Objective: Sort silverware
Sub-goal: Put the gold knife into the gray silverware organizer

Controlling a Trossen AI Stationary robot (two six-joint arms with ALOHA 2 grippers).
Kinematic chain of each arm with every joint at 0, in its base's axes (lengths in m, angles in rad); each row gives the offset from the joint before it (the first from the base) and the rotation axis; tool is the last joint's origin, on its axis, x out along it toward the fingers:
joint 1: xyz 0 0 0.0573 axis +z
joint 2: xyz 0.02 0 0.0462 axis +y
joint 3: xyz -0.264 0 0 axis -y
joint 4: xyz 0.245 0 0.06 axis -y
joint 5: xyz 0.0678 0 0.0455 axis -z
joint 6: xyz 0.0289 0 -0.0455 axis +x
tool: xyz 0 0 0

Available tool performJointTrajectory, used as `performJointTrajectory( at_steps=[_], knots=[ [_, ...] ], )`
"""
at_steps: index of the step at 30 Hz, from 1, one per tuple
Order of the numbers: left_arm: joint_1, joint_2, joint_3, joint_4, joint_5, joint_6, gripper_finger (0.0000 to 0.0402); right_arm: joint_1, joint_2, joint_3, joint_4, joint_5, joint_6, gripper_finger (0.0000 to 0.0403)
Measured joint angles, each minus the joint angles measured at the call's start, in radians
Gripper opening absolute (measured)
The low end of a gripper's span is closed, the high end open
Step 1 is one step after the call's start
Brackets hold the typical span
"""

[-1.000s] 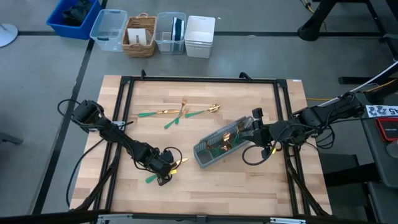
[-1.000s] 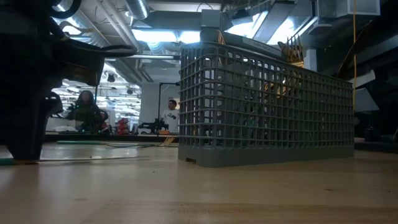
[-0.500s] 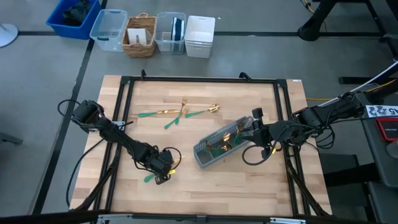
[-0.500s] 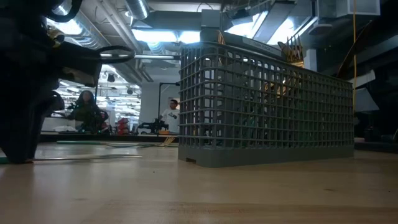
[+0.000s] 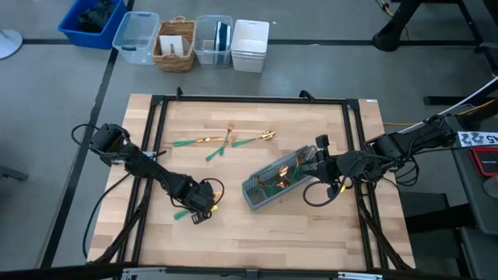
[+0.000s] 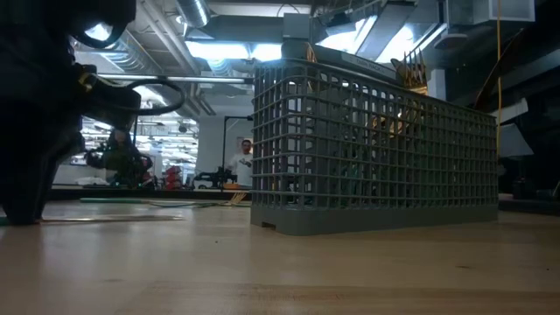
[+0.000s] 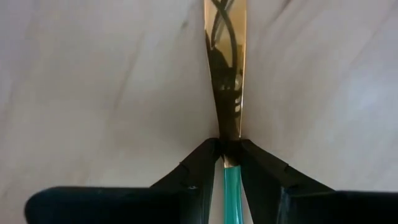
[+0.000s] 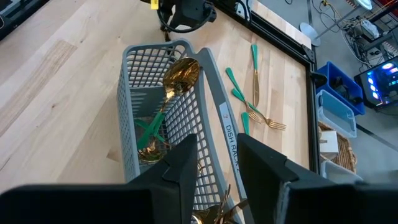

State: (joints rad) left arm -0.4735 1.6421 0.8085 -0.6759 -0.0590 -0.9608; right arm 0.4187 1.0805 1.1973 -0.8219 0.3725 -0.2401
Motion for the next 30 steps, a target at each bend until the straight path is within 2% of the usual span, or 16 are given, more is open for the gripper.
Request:
performJointTrajectory(
  at_steps=[8,13,18,27,30],
  knots=[
    [0.031,0.0,0.0,-0.071,0.0,-0.019,0.0069,0.0,-0.001,0.0,0.003,0.03,-0.008,0.0115],
    [0.043,0.001,-0.002,-0.056,0.006,-0.021,0.0075,0.0,-0.026,0.0,0.004,0.099,-0.028,0.0115],
    [0.043,0.001,-0.006,-0.015,0.007,-0.022,0.0078,0.0,-0.075,0.0,0.005,0.107,-0.029,0.0115],
    [0.044,0.0,-0.005,-0.006,0.024,-0.058,0.0023,0.0,-0.143,0.0,0.004,0.106,-0.029,0.0115],
    [0.044,0.0,-0.005,-0.004,0.026,-0.072,0.0019,0.0,-0.143,0.0,0.002,0.106,-0.029,0.0115]
  ],
)
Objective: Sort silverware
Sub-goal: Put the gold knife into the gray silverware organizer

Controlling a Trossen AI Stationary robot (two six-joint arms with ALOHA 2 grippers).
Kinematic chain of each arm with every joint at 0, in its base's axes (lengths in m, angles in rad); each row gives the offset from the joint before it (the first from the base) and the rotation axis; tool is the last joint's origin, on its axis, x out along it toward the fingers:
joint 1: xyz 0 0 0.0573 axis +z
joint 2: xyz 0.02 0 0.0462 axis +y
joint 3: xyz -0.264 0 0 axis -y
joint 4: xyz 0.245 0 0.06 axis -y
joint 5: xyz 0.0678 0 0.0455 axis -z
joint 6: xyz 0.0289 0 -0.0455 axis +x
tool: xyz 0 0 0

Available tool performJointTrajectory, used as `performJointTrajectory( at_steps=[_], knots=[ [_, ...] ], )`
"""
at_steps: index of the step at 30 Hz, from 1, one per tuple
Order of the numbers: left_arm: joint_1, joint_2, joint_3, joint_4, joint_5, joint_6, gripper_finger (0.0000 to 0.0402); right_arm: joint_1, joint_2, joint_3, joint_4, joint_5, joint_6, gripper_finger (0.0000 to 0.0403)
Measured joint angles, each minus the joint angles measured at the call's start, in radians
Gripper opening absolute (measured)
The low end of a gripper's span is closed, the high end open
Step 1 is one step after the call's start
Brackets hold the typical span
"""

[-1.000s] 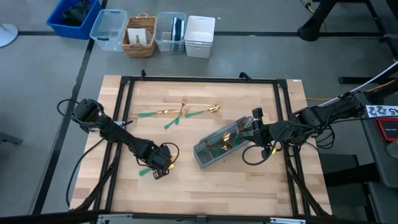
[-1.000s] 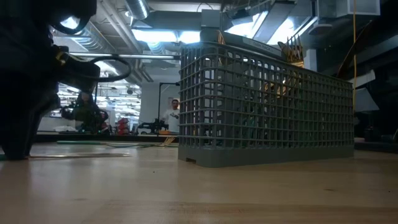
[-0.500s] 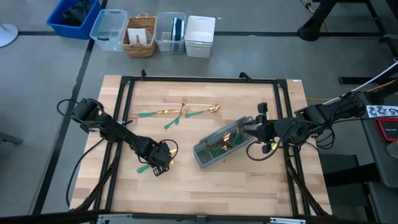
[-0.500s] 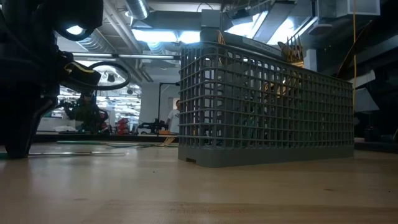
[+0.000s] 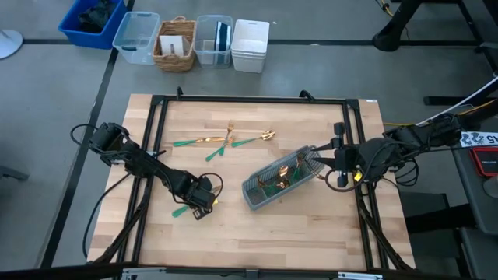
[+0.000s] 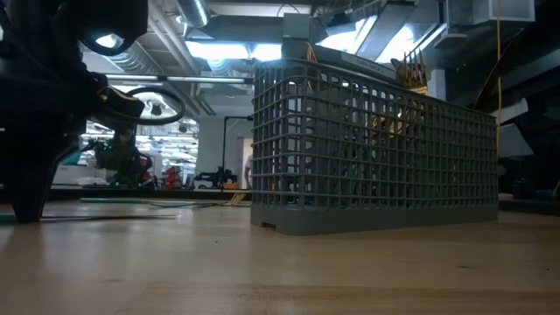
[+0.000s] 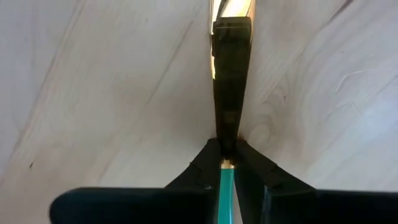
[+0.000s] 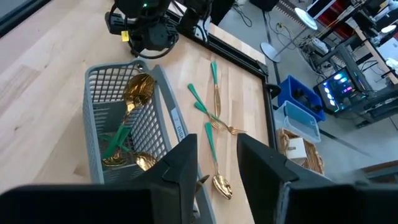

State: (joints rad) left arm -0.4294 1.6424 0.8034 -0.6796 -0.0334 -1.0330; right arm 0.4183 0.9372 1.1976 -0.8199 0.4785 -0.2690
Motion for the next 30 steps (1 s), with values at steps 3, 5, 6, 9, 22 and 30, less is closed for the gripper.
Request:
performJointTrajectory(
  at_steps=[3,5,6,9,22,30],
  knots=[
    [0.0,0.0,0.0,0.002,0.001,-0.021,0.0027,0.0,0.0,0.0,-0.007,-0.018,0.0,0.0115],
    [0.0,-0.001,-0.001,0.004,0.002,-0.033,0.0031,0.0,0.0,0.0,-0.015,-0.038,0.001,0.0115],
    [0.0,-0.002,-0.001,0.006,0.002,-0.038,0.0032,0.0,0.001,0.0,-0.018,-0.045,0.001,0.0115],
    [0.0,-0.009,0.002,0.008,0.002,-0.056,0.0029,0.0,0.0,0.0,-0.021,-0.045,0.002,0.0115],
    [0.006,-0.08,0.032,0.072,-0.061,-0.055,0.0019,0.0,0.001,0.0,-0.021,-0.046,0.002,0.0115],
    [0.014,-0.081,0.033,0.082,-0.06,-0.089,0.0002,0.0,0.001,0.0,-0.021,-0.054,0.002,0.0115]
  ],
)
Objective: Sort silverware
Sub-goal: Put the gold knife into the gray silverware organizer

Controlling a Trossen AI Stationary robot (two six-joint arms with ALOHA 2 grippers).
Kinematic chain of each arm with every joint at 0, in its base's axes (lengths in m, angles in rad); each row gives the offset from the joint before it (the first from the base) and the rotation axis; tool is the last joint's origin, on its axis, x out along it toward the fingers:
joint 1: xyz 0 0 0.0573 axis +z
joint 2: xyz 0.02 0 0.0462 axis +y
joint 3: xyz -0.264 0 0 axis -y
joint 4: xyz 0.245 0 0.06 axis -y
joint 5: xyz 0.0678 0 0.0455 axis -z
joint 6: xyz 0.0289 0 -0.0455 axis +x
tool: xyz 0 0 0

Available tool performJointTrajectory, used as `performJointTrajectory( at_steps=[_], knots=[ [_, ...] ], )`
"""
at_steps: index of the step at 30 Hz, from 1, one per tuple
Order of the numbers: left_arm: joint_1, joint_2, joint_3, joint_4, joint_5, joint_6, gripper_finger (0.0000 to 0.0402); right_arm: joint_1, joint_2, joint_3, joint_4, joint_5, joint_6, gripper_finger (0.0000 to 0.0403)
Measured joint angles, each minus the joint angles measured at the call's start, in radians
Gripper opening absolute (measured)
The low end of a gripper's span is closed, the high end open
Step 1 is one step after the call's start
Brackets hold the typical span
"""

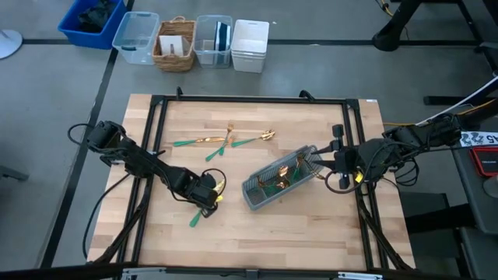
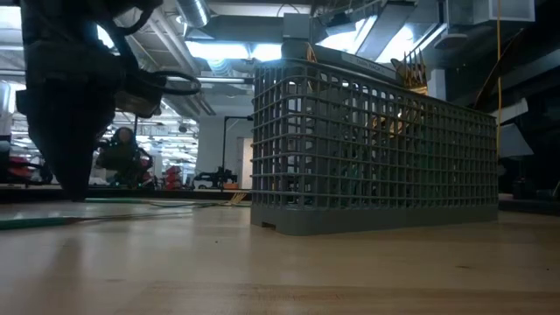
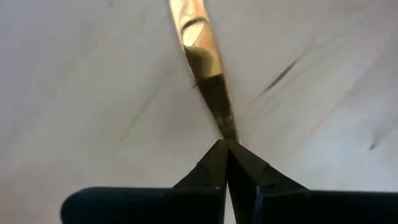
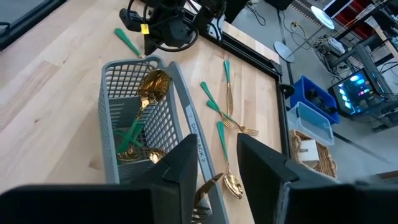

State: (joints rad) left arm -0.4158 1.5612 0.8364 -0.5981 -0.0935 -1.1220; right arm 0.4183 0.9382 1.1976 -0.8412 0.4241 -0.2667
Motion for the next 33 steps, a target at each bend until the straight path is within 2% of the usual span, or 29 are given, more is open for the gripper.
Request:
performJointTrajectory(
  at_steps=[6,11,14,18,25,33],
  knots=[
    [0.0,-0.002,0.001,0.102,0.006,0.007,0.004,0.0,0.0,0.0,0.0,-0.05,0.001,0.0115],
    [-0.001,0.001,0.001,0.067,0.008,0.004,0.0097,0.0,0.0,0.0,-0.001,-0.052,0.001,0.0115],
    [-0.003,0.001,0.0,0.054,0.008,0.004,0.0115,0.0,0.0,0.0,-0.004,-0.052,0.001,0.0115],
    [-0.009,0.017,0.001,0.06,0.008,0.004,0.0116,0.0,0.0,0.0,-0.007,-0.052,0.001,0.0115],
    [-0.009,0.08,0.002,0.06,0.035,-0.004,0.0094,0.0,0.0,0.0,-0.007,-0.052,0.0,0.0115],
    [-0.009,0.095,0.006,0.011,0.035,-0.016,0.0076,0.0,0.0,0.0,-0.009,-0.049,-0.003,0.0115]
  ],
)
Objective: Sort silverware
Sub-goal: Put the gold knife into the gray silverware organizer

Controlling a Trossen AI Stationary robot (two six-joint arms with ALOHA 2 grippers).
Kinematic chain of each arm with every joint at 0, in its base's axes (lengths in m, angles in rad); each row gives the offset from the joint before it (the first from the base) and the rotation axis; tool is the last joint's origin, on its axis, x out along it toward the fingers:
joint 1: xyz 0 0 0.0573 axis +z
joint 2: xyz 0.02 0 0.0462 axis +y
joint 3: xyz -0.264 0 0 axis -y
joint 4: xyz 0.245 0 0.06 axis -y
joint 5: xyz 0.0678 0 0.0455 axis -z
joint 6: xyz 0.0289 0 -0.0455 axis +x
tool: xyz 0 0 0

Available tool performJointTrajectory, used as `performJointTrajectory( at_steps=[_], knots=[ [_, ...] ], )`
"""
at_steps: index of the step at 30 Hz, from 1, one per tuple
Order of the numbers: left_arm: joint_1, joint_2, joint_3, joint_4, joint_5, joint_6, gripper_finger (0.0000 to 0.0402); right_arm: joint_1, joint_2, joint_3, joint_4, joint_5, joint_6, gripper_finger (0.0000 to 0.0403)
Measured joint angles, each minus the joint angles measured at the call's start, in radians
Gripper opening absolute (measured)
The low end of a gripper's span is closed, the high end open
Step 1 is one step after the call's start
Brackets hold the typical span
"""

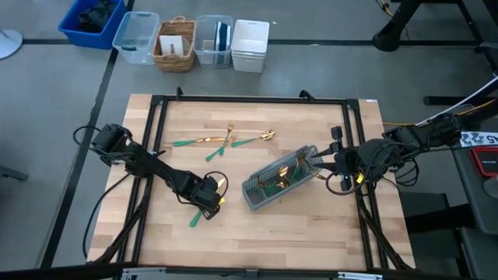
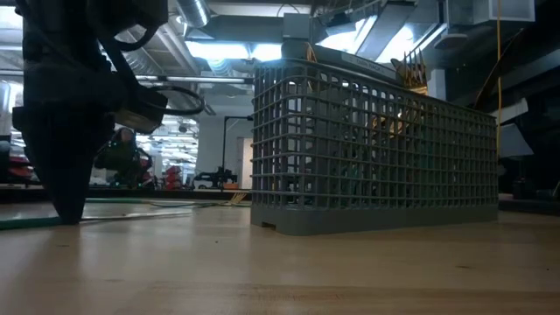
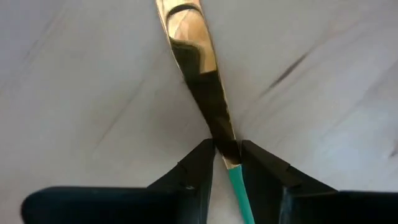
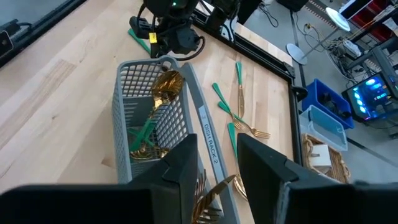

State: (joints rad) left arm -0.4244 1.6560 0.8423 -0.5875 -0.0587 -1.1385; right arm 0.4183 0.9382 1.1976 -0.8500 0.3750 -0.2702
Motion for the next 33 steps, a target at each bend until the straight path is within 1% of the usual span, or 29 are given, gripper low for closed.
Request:
performJointTrajectory(
  at_steps=[2,5,7,9,12,15,18,21,25,28,30,33],
  knots=[
    [0.0,0.001,0.002,-0.033,0.001,-0.008,0.0069,0.0,0.0,0.0,-0.015,0.049,-0.004,0.0115],
    [0.002,0.001,0.001,-0.071,0.003,0.002,0.0059,-0.005,0.0,0.0,-0.05,0.191,0.001,0.0115],
    [0.002,0.001,0.001,-0.078,0.004,0.01,0.0054,-0.036,0.0,0.0,-0.057,0.261,0.0,0.0115],
    [0.002,0.001,0.0,-0.082,0.004,0.012,0.0051,-0.082,-0.006,0.0,-0.049,0.279,-0.008,0.0115],
    [0.002,0.002,-0.001,-0.08,0.004,0.016,0.0049,-0.178,-0.028,0.0,-0.01,0.256,-0.06,0.0115],
    [0.002,0.002,-0.003,-0.076,0.003,0.04,0.0049,-0.294,-0.051,0.0,0.04,0.203,-0.123,0.0115],
    [0.002,0.002,-0.003,-0.076,-0.003,0.045,0.0046,-0.423,-0.069,0.0,0.088,0.116,-0.163,0.0115],
    [0.002,0.002,-0.003,-0.075,-0.005,0.043,0.0037,-0.555,-0.073,0.0,0.111,0.003,-0.18,0.0115],
    [0.002,0.002,-0.005,-0.059,-0.006,0.04,0.0029,-0.712,-0.051,0.0,0.109,-0.182,-0.176,0.0115],
    [0.001,0.002,-0.006,-0.035,-0.014,0.039,0.003,-0.791,-0.009,0.0,0.109,-0.342,-0.156,0.0115],
    [0.001,0.001,-0.006,-0.03,-0.017,0.039,0.0034,-0.824,0.027,0.0,0.108,-0.425,-0.155,0.0115],
    [0.001,0.002,-0.006,-0.041,-0.017,0.039,0.0036,-0.857,0.085,0.0,0.109,-0.462,-0.164,0.0115]
  ],
)
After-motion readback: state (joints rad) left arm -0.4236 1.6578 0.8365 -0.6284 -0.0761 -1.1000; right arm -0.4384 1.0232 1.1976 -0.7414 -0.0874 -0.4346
